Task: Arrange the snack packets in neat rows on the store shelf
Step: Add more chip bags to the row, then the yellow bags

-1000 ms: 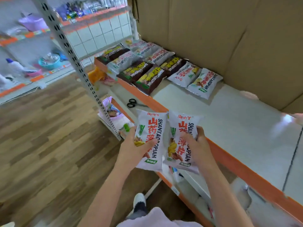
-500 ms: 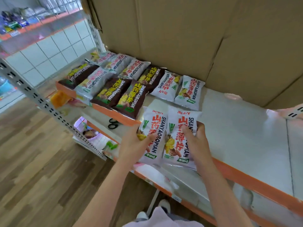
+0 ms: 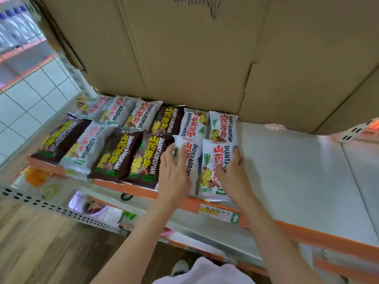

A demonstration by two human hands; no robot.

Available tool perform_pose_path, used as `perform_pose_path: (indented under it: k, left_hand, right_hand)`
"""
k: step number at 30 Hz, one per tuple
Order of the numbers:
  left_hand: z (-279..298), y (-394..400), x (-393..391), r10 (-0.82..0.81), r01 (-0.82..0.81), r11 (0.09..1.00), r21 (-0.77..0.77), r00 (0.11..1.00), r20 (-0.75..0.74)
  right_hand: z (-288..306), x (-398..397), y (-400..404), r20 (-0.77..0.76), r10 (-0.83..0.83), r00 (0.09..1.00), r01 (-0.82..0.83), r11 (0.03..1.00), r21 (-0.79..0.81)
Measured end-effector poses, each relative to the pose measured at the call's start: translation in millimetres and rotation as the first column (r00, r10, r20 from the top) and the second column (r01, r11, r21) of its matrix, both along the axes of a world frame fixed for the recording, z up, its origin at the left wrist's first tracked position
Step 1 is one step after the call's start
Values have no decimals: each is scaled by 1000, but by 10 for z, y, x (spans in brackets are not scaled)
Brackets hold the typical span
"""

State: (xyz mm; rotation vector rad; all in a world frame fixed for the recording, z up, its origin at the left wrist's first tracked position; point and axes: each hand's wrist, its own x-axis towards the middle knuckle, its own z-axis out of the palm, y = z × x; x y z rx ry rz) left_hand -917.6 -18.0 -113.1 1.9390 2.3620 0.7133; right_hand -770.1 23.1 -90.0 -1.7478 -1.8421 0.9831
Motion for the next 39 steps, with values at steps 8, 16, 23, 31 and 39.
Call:
perform_pose_path:
  k: [8, 16, 23, 31, 39]
  left_hand:
    - [-175, -74, -142, -243, 239, 967, -86, 969, -45]
    - [-193, 0, -164, -244, 224, 955, -192, 966, -82]
    - [-160, -93, -259, -330, 329, 942, -68, 944, -10]
    - [-12, -343, 119, -518, 510, 853, 108, 852, 72]
    - [99, -582, 1302, -766, 765, 642, 40, 640, 63]
  right_hand:
    - [-133, -145, -307, 378, 39, 925, -106, 982, 159]
    - [-137, -277, -333, 493, 6, 870, -34, 998, 47]
    - [-159, -267, -639, 415, -114, 903, 59, 988, 141]
    - [-96, 251, -1142, 416, -146, 897, 109, 988, 111]
    - [-85, 1282, -1539, 403, -351, 845, 268, 931, 249]
